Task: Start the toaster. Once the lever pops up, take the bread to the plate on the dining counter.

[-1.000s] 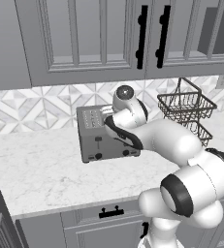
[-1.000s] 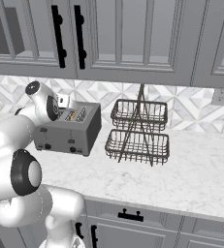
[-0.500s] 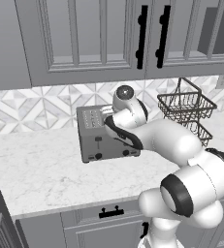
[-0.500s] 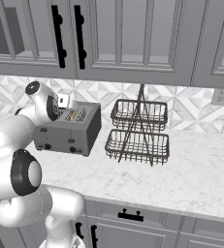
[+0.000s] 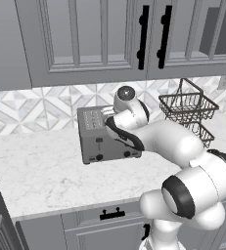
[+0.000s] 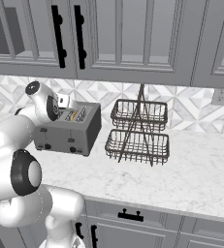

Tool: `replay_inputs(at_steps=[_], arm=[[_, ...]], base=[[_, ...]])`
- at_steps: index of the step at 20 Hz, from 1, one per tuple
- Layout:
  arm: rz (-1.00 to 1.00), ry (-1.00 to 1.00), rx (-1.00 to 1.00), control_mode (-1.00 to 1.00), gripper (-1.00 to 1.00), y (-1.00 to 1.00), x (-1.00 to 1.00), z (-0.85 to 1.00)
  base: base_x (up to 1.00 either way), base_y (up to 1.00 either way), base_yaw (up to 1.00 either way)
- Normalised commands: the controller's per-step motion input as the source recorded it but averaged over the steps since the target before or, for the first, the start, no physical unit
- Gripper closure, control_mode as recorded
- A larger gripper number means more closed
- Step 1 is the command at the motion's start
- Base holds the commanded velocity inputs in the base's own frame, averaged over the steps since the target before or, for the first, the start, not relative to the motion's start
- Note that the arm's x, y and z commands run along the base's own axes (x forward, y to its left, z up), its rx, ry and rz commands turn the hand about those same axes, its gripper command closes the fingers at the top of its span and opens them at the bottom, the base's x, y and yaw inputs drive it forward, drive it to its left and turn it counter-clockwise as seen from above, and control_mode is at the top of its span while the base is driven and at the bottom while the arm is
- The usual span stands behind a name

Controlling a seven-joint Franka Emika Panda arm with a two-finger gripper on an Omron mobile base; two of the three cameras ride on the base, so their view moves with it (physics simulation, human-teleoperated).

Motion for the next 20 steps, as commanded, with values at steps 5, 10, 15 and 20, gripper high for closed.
replay_inputs(at_steps=[5,10,15,20], arm=[[0.00,0.00,0.00,-1.00,-1.00,0.00,0.00,0.00],[0.00,0.00,0.00,-1.00,-1.00,0.00,0.00,0.00],[0.00,0.00,0.00,-1.00,-1.00,0.00,0.00,0.00],[0.00,0.00,0.00,-1.00,-1.00,0.00,0.00,0.00]], base=[[0.00,0.00,0.00],[0.00,0.00,0.00],[0.00,0.00,0.00],[0.00,0.00,0.00]])
